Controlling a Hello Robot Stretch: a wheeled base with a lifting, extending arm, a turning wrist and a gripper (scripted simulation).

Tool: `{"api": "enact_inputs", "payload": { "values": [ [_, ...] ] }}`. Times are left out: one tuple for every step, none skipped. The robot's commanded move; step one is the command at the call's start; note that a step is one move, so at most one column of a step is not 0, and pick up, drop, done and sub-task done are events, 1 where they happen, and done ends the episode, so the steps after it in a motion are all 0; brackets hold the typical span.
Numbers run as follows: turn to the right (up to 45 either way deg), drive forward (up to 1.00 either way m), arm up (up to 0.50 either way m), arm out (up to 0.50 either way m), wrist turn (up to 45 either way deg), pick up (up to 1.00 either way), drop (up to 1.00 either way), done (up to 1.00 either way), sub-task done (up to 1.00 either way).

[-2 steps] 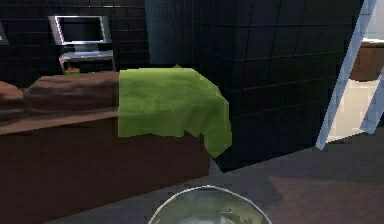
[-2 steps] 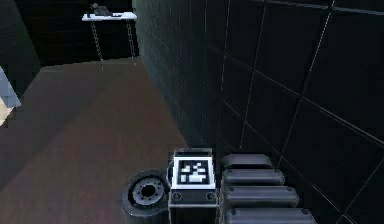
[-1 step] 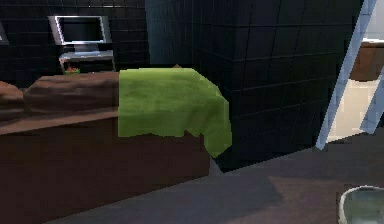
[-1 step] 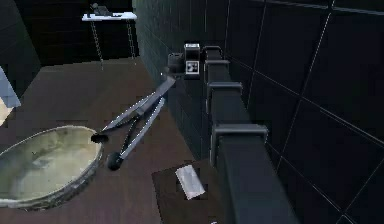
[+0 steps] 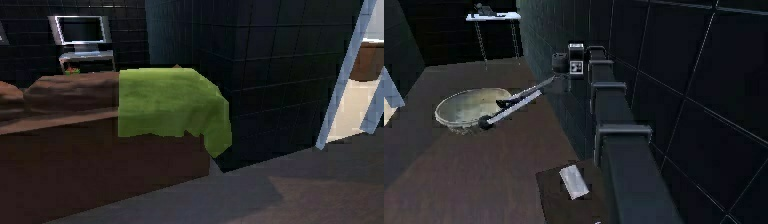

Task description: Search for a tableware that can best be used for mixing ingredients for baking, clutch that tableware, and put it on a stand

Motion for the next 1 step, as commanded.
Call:
{"api": "enact_inputs", "payload": {
  "values": [
    [0.0, 0.00, 0.00, 0.00, 45.0, 0.00, 0.00, 0.00, 0.00]
  ]
}}
